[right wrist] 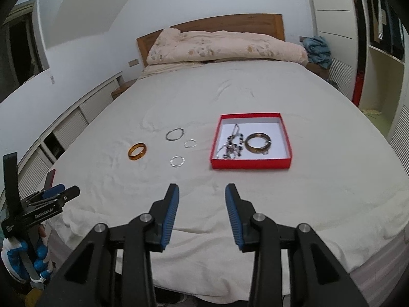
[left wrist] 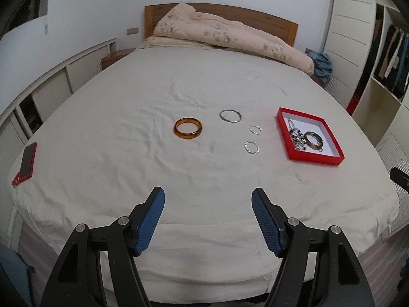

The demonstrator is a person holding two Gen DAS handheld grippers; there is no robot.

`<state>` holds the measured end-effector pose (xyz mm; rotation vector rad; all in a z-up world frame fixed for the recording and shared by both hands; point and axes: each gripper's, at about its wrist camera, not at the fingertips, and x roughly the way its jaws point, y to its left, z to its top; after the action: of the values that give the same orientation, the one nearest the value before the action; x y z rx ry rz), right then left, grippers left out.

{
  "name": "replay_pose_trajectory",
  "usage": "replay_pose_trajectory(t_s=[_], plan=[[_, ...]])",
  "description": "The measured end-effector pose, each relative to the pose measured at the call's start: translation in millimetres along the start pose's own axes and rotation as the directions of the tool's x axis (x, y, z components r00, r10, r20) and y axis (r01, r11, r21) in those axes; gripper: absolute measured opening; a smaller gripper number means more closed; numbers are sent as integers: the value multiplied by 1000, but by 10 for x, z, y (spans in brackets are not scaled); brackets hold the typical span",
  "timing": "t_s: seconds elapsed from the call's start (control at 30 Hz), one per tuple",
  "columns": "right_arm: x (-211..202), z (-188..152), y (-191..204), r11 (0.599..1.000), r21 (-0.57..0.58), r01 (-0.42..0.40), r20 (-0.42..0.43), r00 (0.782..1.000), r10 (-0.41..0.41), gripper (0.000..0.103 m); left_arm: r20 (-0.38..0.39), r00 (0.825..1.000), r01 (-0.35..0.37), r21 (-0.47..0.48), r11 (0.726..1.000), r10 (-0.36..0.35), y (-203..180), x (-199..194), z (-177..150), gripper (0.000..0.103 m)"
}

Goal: Organize jewelry
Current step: 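Withdraw both tools from the box and pull back from the bed, then grasp the amber bangle with the left tool while the right tool grasps a twisted silver hoop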

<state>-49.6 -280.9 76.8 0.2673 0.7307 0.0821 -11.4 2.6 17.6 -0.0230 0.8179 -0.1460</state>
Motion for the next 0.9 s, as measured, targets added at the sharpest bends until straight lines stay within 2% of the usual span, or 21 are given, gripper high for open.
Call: replay_pose_trajectory(t_s=[0.2,0.33,0.9], plan=[[159,17,132,998,-34,-53,-23,998,52,36,-17,1000,-18,-34,999,17,157,92,11,70],[361,48,229,994,-66,-84,-57,995,81,36,-55,998,-32,-48,998,29,264,270,37,70],[1726,340,484,967,-173,-186,-245,959,140,35,-236,969,-98,-91,991,74,636,1281,195,67]])
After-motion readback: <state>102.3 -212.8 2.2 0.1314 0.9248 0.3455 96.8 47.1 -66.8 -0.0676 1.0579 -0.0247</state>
